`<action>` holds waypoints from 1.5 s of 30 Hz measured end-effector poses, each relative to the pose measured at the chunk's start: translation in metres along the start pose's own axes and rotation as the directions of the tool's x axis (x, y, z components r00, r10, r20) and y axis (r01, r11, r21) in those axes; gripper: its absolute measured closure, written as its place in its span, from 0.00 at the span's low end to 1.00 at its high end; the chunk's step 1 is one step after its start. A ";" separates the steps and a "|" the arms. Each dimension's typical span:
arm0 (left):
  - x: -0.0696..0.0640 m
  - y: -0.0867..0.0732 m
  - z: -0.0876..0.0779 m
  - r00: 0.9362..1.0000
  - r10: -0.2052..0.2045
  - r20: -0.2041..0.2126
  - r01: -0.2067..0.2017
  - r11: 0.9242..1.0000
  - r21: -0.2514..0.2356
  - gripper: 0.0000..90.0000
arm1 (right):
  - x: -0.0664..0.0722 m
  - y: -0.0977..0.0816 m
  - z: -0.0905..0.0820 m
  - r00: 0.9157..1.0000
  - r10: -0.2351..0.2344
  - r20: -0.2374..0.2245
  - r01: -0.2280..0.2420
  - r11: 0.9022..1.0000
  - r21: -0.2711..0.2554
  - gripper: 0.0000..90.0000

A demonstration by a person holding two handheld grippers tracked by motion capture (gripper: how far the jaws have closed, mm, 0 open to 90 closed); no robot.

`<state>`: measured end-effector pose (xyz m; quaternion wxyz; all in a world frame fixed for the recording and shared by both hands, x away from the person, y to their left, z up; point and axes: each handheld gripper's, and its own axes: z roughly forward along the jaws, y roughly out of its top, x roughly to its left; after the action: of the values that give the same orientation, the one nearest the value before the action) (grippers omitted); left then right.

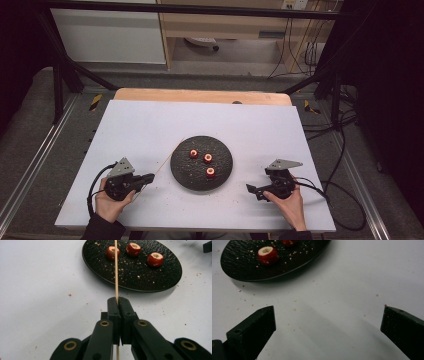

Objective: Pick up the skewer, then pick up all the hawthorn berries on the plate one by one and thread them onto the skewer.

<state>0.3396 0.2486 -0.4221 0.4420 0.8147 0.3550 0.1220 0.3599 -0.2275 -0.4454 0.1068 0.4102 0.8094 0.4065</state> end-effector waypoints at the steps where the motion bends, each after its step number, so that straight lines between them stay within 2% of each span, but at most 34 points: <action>1: 0.000 -0.001 0.000 1.000 -0.001 -0.001 0.001 1.000 -0.002 0.98 | 0.001 0.002 0.001 1.000 0.004 -0.005 -0.004 1.000 0.004 0.01; 6: 0.000 -0.004 0.002 1.000 -0.003 0.007 0.003 1.000 -0.005 0.98 | 0.009 0.013 0.006 1.000 -0.017 -0.006 0.017 1.000 0.009 0.01; 19: -0.001 -0.005 0.002 1.000 -0.002 0.021 0.003 1.000 -0.024 0.98 | 0.026 0.041 0.022 0.999 -0.023 -0.037 0.023 1.000 0.016 0.01; 21: -0.001 -0.005 0.002 1.000 -0.001 0.021 0.001 1.000 -0.023 0.98 | 0.029 0.046 0.026 0.999 -0.039 -0.026 0.039 0.999 0.024 0.01; 24: -0.001 -0.005 0.002 1.000 0.000 0.022 0.000 1.000 -0.023 0.98 | 0.034 0.054 0.030 0.998 -0.055 -0.033 0.056 0.998 0.042 0.01; 30: -0.001 -0.005 0.003 1.000 0.001 0.019 -0.001 1.000 -0.019 0.98 | 0.047 0.075 0.040 0.994 -0.107 -0.015 0.108 0.990 0.093 0.01; 34: -0.002 -0.004 0.003 1.000 0.007 0.020 -0.007 1.000 -0.019 0.98 | 0.057 0.089 0.046 0.988 -0.147 -0.042 0.152 0.979 0.133 0.04; 38: -0.001 -0.005 0.003 1.000 0.009 0.020 -0.008 1.000 -0.020 0.98 | 0.064 0.104 0.053 0.984 -0.165 -0.065 0.175 0.967 0.183 0.08; 40: -0.001 -0.005 0.002 1.000 0.008 0.020 -0.008 1.000 -0.022 0.98 | 0.068 0.109 0.057 0.979 -0.188 -0.079 0.201 0.957 0.209 0.11; 45: -0.002 -0.005 0.003 1.000 0.012 0.023 -0.011 1.000 -0.016 0.98 | 0.076 0.118 0.068 0.965 -0.241 -0.105 0.261 0.921 0.288 0.20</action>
<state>0.3378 0.2469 -0.4277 0.4518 0.8146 0.3442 0.1179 0.4137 -0.0922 -0.3893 0.0672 0.3006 0.9105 0.2757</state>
